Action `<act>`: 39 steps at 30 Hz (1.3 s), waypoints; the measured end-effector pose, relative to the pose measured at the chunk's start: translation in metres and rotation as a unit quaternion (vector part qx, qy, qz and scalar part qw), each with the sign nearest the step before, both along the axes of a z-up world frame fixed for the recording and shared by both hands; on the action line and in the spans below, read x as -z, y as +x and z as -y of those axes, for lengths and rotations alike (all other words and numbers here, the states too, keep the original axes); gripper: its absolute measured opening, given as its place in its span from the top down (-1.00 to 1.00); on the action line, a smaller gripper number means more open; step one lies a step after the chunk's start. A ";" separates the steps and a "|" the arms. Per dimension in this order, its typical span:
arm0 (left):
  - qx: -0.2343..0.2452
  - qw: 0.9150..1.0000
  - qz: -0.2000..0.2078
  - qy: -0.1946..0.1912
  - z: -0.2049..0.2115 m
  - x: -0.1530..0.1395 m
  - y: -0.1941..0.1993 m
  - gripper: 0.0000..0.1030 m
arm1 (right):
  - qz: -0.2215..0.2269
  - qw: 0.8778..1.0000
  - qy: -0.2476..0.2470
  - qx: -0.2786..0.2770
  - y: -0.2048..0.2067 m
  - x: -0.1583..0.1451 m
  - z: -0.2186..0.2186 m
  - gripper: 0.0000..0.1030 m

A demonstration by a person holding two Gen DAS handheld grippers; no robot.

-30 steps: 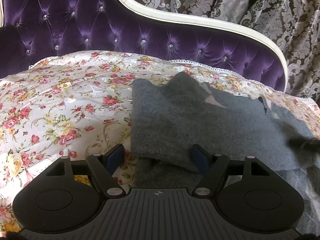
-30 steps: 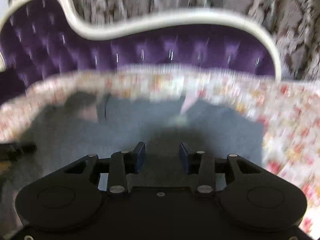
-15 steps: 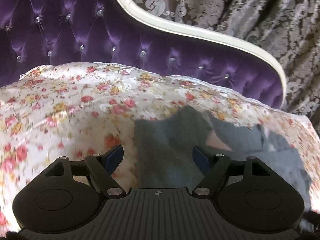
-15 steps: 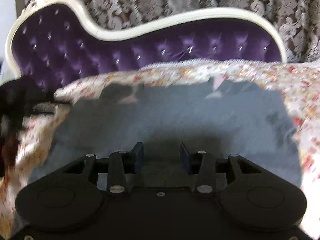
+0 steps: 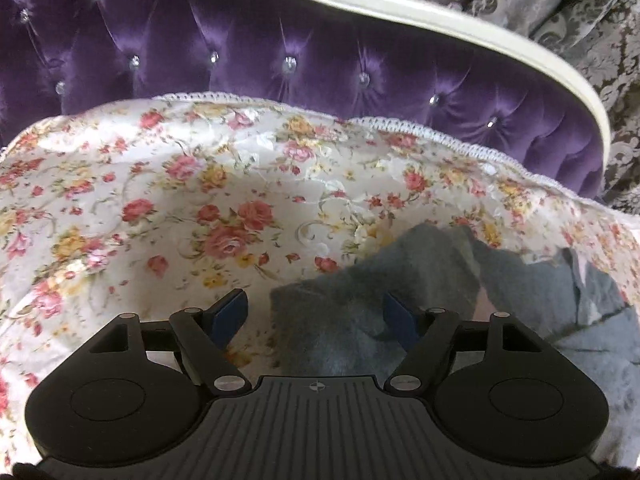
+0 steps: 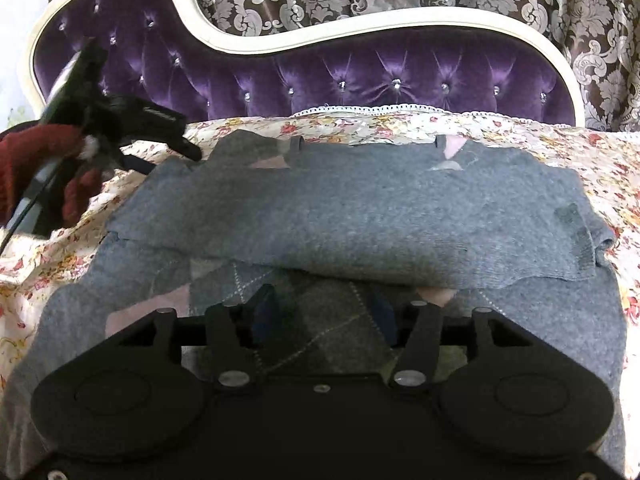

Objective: Fold small clothes
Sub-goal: 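Lift the hem with both tools and fold it over toward the collar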

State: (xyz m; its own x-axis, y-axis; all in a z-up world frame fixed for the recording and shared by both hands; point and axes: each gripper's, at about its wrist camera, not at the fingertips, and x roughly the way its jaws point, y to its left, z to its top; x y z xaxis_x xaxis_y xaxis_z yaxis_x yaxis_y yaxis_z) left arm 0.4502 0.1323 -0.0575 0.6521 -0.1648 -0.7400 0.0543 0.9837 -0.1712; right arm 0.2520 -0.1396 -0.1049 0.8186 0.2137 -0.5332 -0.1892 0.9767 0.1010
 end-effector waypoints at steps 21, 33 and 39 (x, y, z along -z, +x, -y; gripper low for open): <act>-0.111 0.985 0.134 -0.016 -0.020 -0.022 -0.056 -0.33 | 0.000 1.000 0.007 0.000 -0.001 -0.001 0.004 -0.20; -0.030 0.991 0.086 0.103 -0.001 0.013 -0.095 -0.41 | 0.001 1.000 0.001 0.000 -0.001 -0.001 0.002 -0.22; -0.060 0.992 0.079 0.075 -0.010 0.012 -0.092 -0.54 | 0.000 1.000 -0.003 0.000 0.000 -0.001 0.000 -0.22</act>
